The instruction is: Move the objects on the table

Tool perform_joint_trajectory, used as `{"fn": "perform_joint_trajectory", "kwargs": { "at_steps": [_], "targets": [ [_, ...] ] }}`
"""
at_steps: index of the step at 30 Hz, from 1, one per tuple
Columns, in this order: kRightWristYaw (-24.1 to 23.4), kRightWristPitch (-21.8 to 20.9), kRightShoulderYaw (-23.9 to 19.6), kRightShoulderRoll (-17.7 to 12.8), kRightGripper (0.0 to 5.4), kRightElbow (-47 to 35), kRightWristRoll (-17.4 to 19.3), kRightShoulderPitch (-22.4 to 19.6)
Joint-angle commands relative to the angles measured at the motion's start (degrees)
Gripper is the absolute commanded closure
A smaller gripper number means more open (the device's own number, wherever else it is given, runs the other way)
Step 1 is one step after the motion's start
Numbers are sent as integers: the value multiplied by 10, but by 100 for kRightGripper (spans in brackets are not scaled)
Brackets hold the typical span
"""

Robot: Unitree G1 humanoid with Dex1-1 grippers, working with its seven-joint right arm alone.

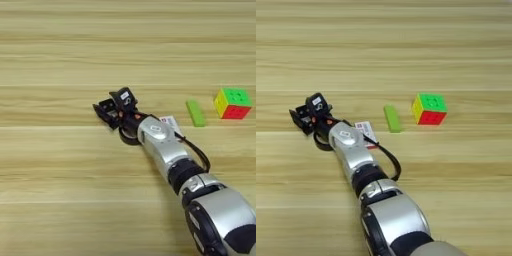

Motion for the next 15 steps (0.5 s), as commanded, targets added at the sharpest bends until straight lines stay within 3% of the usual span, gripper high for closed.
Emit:
{"fn": "perform_joint_trajectory", "kwargs": {
  "at_steps": [1,8,15],
  "targets": [
    [-9,-1,-2,2,147,-14,-7,-28],
    [-14,-3,1,0,67,-60,-12,-10],
    [-11,46,-2,-13,4,-247,1,83]
  ]
}}
